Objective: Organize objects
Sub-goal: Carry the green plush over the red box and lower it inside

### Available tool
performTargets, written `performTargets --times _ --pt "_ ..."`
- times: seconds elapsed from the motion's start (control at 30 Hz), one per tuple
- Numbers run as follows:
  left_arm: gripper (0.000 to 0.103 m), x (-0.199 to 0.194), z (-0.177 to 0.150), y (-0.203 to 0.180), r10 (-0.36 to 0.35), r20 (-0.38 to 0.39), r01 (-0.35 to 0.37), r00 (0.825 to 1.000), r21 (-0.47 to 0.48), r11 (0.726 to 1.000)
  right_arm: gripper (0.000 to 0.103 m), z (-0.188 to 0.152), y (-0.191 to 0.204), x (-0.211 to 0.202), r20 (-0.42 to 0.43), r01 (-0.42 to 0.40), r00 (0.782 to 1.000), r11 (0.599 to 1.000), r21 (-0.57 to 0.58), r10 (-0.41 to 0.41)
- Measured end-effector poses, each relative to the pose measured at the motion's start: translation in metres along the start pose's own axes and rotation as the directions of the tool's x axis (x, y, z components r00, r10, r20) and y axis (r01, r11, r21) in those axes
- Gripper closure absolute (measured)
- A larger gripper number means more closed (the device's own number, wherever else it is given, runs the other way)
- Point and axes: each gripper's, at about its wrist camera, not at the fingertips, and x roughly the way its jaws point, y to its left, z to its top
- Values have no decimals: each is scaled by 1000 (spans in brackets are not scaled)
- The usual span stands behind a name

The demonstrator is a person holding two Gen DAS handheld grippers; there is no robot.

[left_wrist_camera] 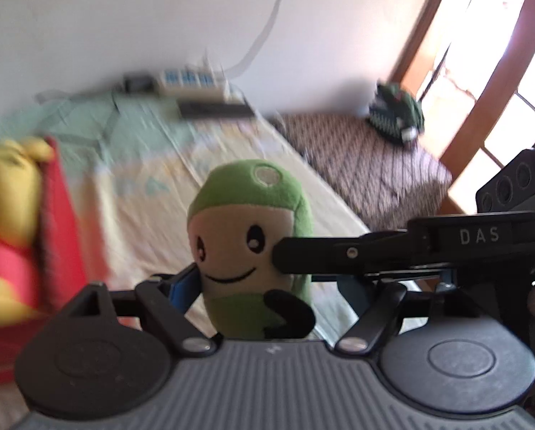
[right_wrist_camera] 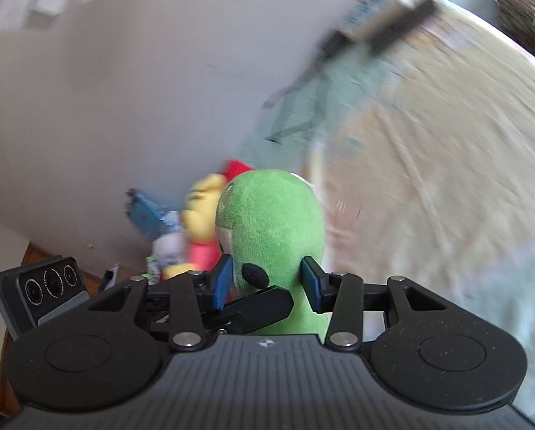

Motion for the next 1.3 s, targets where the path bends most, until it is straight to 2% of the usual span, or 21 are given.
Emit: performTargets --times 0.1,0.23,0.33,0.47,0.6,0.67,0.73,0.77,0.83,0.97,1.07,1.17,1.23,1.3 --pt "23 -42 10 17 26 95 -26 995 -3 1000 58 6 36 12 24 -67 997 995 -68 68" --pt "23 -92 18 50 93 193 -92 977 -17 996 58 13 77 47 17 -162 986 979 -124 165" --pt "23 -117 20 83 147 220 -139 964 -48 989 58 14 103 83 -11 -211 977 966 -147 212" --pt "23 -133 16 132 188 204 -166 961 -121 979 58 11 120 138 -39 -219 976 964 -153 216" --pt "23 -128 8 170 222 167 -202 961 -130 971 60 3 122 185 -51 -170 985 976 -139 165" --pt "21 -120 2 186 221 126 -204 967 -132 970 63 -2 121 199 -35 -103 994 982 -160 99" --pt "10 -109 -4 202 214 90 -199 973 -152 968 63 -5 119 205 -23 -42 999 983 -180 38" --pt "7 -106 -7 209 200 84 -184 976 -167 969 63 -7 118 206 -21 -8 1000 982 -190 4" --pt "5 -107 -12 217 175 83 -158 981 -182 971 64 -11 120 204 -9 12 1000 979 -203 -14" --pt "5 -107 -20 222 133 74 -118 988 -172 978 68 -17 126 190 14 34 999 968 -247 -31" --pt "8 -117 -28 222 117 67 -107 991 -143 984 70 -22 129 186 -19 49 998 968 -248 -56" --pt "9 -125 -38 226 159 50 -153 986 -111 982 71 -27 133 191 -79 38 995 965 -260 -60" --pt "14 -123 -41 234 185 21 -181 982 -120 976 71 -33 137 194 -79 47 994 960 -277 -72" --pt "15 -119 -41 244 180 7 -177 984 -145 974 71 -34 139 201 -81 63 993 960 -273 -88"
